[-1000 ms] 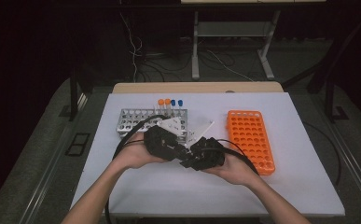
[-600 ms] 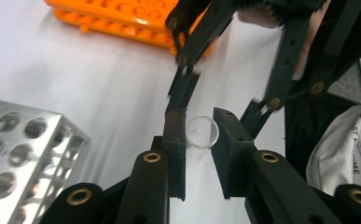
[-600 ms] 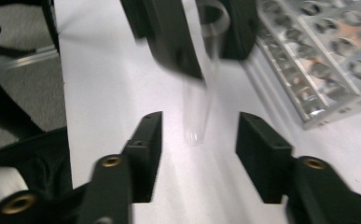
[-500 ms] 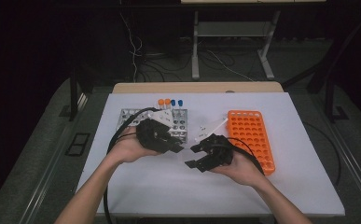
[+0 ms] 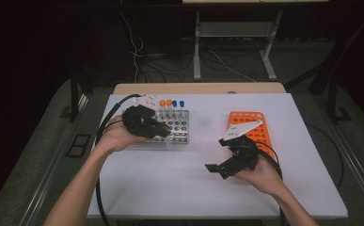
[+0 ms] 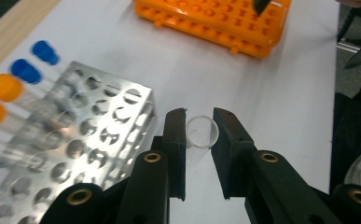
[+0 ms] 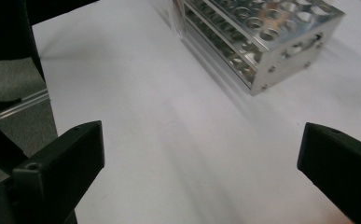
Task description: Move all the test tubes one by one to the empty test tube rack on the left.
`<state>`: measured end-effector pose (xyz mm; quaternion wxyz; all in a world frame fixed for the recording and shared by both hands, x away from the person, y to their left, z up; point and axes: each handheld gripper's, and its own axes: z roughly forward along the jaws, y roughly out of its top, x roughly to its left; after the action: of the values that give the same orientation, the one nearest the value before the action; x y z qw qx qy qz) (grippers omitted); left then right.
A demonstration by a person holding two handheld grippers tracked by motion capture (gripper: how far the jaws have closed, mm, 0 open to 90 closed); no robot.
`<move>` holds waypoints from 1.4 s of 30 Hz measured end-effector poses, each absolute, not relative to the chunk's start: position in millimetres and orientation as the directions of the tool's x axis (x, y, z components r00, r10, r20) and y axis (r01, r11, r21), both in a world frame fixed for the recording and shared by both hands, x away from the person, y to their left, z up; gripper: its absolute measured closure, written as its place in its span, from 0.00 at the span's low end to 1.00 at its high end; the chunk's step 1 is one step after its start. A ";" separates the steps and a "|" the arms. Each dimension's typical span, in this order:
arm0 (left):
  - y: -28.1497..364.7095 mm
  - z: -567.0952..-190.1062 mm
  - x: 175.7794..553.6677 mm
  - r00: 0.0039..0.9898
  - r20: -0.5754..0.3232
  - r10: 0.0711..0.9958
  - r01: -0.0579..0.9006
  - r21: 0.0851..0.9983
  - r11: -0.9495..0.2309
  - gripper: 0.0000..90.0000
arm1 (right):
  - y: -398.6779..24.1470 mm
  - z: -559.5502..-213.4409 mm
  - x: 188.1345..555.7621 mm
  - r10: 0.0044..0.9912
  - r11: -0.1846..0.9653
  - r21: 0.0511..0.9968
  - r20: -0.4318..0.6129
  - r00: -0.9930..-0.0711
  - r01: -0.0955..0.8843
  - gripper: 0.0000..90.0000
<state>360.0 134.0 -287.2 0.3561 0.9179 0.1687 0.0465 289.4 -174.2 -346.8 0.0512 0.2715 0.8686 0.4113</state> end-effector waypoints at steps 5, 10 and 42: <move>141.2 -283.3 367.1 0.926 -0.022 0.377 0.293 0.672 -0.680 0.82 | -192.9 -353.8 283.5 0.543 0.471 0.755 0.159 -0.824 0.456 0.00; 147.7 -277.6 376.0 0.915 -0.007 0.404 0.306 0.667 -0.679 0.82 | -209.9 -361.4 275.2 0.568 0.430 0.764 0.186 -0.802 0.482 0.00; 191.6 -296.1 465.3 0.780 -0.012 0.626 0.459 0.691 -0.558 0.83 | -259.5 -390.9 232.3 0.630 0.333 0.760 0.260 -0.731 0.558 0.00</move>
<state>465.3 191.6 -296.1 0.3532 0.8747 0.3100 0.1183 232.3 -259.5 -390.9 0.0406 0.3643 0.8153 0.4482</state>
